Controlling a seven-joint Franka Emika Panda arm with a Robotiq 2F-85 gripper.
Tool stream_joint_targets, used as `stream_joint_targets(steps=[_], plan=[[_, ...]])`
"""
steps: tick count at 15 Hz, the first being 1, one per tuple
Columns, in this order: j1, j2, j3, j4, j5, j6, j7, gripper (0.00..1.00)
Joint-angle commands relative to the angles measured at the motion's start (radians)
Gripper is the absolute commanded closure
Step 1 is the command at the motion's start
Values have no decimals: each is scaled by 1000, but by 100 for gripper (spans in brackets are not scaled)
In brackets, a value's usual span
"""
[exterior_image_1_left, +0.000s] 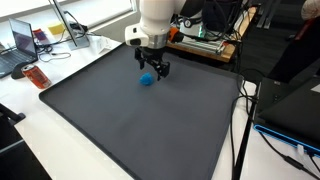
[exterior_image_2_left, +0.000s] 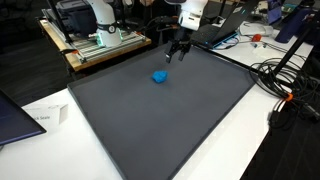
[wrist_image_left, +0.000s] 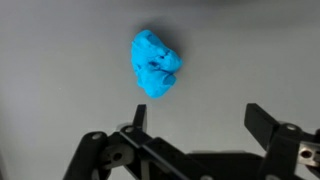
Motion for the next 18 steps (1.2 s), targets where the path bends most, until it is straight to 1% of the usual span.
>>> stream_joint_targets(steps=[1,7,11,16,18], plan=[[9,65,-38,55,66,-12,-130,0],[-2,129,-73,80,95,-17,-261,0],[-22,155,-70,82,124,-10,-359,0],[-41,182,-67,91,162,-36,-450,0],[-46,194,-68,97,172,-46,-472,3]])
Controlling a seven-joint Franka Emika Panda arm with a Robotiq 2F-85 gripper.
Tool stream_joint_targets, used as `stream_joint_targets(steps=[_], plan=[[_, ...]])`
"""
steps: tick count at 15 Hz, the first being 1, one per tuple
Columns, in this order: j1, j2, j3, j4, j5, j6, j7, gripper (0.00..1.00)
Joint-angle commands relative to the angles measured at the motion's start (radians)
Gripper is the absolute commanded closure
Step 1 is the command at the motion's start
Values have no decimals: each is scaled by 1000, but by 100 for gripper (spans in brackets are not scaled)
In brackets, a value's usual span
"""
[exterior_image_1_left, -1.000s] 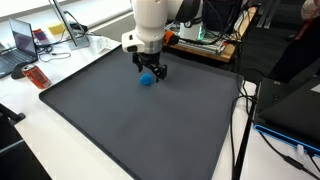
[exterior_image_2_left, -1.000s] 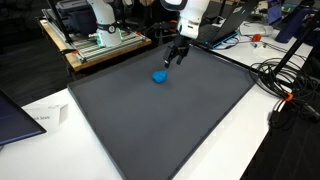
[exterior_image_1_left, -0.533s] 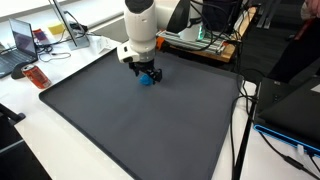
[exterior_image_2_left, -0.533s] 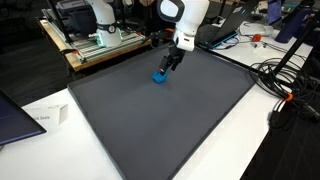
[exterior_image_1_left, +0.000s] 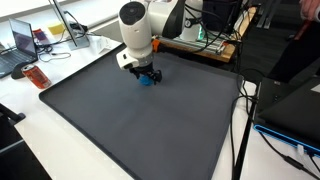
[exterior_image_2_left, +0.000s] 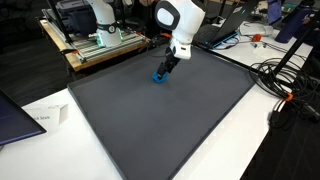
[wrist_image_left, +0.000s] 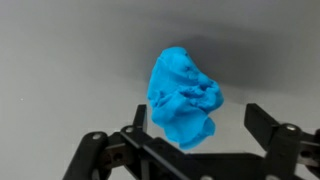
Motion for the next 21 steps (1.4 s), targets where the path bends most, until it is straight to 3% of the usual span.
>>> stream_joint_targets(steps=[1,3,10,21], plan=[[-16,29,3,33,46,-41,-71,4],[-23,32,3,32,59,-51,-76,6],[-85,3,15,-38,157,24,-154,0],[-215,-45,78,-170,345,223,-364,0]])
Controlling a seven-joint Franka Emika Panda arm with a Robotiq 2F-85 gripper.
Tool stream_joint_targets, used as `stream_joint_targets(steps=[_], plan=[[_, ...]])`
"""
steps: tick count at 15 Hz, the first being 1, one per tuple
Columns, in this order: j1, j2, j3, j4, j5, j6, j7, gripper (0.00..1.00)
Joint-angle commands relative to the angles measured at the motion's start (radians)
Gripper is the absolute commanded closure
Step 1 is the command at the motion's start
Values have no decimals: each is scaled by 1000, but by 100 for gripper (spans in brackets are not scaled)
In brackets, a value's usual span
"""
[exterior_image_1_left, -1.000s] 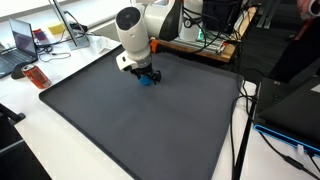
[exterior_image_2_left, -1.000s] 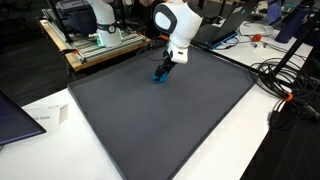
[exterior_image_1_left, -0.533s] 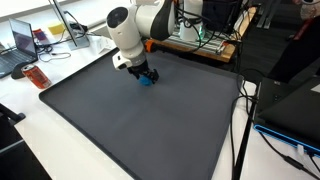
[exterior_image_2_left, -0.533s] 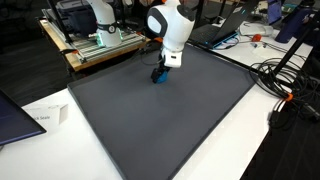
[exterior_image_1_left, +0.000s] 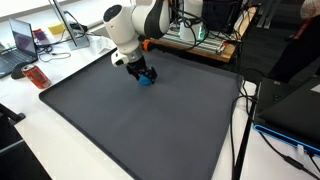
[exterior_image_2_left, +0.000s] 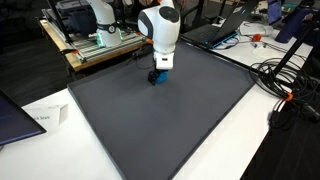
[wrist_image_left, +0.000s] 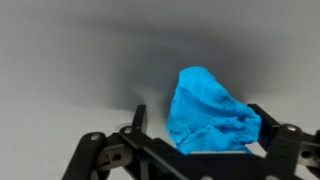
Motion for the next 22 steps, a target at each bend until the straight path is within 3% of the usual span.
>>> stream_joint_targets(steps=[1,16,22], plan=[[-54,-49,38,-84,76,84,-99,0],[-213,-173,208,-296,267,351,-356,0],[-282,-182,294,-346,334,483,-393,0]])
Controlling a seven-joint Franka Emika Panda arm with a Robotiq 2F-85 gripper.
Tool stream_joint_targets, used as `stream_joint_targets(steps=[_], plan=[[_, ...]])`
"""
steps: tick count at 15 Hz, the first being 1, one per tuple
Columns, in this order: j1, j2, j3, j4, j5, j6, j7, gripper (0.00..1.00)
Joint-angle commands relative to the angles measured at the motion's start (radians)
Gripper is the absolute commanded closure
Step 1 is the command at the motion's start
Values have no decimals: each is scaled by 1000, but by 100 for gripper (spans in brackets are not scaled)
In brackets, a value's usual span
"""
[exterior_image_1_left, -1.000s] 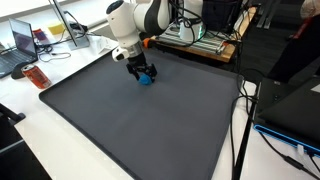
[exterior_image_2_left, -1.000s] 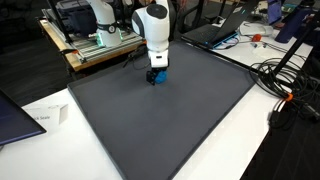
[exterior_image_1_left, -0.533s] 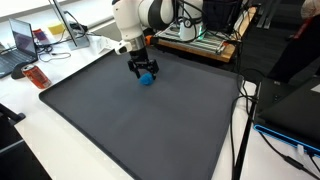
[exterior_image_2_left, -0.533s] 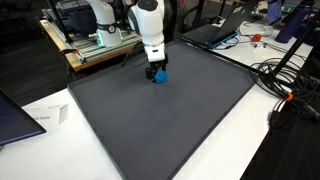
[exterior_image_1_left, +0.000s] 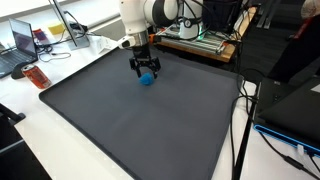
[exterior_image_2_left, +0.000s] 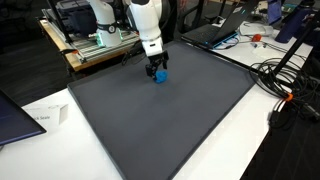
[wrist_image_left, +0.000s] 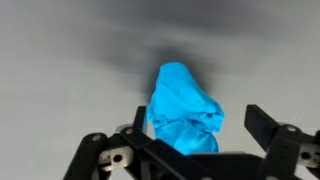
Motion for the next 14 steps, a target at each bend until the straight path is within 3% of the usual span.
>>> stream_joint_targets(steps=[1,9,10,14], plan=[[-55,-31,62,-57,45,82,-28,0],[-111,-27,113,-114,-10,192,33,0],[-112,-24,121,-118,36,211,-5,0],[-147,-7,164,-138,36,297,9,0]])
